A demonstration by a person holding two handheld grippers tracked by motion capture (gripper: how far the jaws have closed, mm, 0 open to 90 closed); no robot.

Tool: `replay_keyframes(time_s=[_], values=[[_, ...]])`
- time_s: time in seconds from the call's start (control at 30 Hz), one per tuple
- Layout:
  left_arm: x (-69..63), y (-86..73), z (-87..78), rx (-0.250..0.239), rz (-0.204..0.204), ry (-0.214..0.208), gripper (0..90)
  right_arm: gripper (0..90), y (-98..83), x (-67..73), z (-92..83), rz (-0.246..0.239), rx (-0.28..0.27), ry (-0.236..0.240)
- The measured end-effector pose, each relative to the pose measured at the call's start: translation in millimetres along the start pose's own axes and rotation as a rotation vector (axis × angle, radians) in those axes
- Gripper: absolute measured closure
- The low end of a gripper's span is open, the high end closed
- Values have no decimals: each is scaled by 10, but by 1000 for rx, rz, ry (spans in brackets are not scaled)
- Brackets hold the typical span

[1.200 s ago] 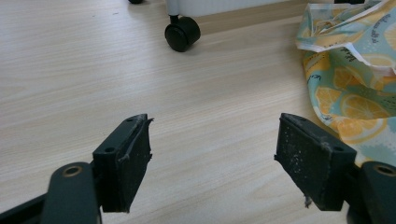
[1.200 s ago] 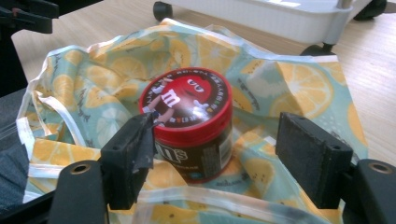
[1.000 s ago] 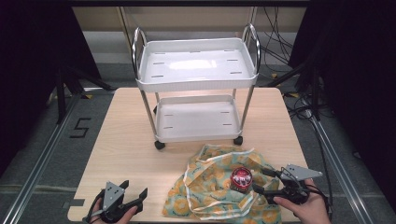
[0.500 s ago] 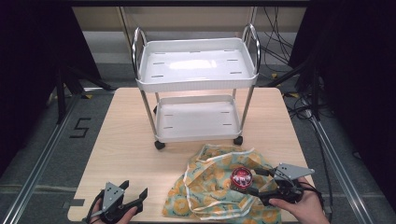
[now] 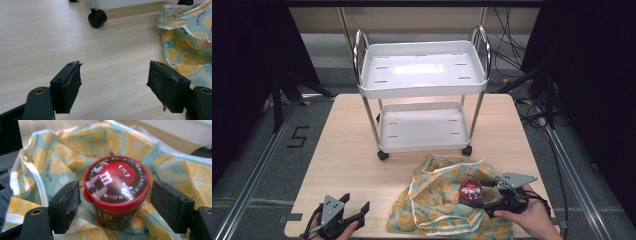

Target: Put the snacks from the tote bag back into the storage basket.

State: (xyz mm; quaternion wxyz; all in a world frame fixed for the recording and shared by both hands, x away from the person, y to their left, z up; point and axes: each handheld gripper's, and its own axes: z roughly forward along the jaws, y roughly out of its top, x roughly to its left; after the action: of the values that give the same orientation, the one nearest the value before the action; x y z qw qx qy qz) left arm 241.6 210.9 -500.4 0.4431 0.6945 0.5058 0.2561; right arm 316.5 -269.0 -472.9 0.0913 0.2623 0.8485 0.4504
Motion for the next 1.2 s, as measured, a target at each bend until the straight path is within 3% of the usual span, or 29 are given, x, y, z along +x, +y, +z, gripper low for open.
replay_keyframes(time_s=[0.13,0.17,0.2,0.33,0.37,0.47,0.5,0.53,0.67,0.73,0.77,1.2], values=[[-2,-1,10,-11,-11,0,261,241,9,-28,55,-10,23,8],[14,1,-3,8,9,3,261,238,8,-9,62,15,33,3],[-3,-1,10,-11,-10,1,261,237,13,-32,78,-17,25,0],[1,-2,2,1,1,2,261,232,24,-17,107,7,43,9],[-8,-3,11,-11,-9,0,261,232,27,-33,121,-14,39,4],[-9,-3,11,-10,-9,3,261,231,25,-27,149,-21,44,1],[-9,-3,10,-9,-9,3,261,230,22,-2,174,-3,50,6],[-2,-3,7,-2,-1,3,261,230,26,-21,190,-30,45,7],[-4,-1,2,7,2,9,261,231,34,-17,218,-39,52,0],[-3,0,1,7,4,11,261,230,34,2,220,-17,61,6],[-3,0,2,7,5,10,261,231,40,-24,234,-52,54,11],[-14,-2,13,0,-2,3,261,246,20,-41,255,-56,58,14]])
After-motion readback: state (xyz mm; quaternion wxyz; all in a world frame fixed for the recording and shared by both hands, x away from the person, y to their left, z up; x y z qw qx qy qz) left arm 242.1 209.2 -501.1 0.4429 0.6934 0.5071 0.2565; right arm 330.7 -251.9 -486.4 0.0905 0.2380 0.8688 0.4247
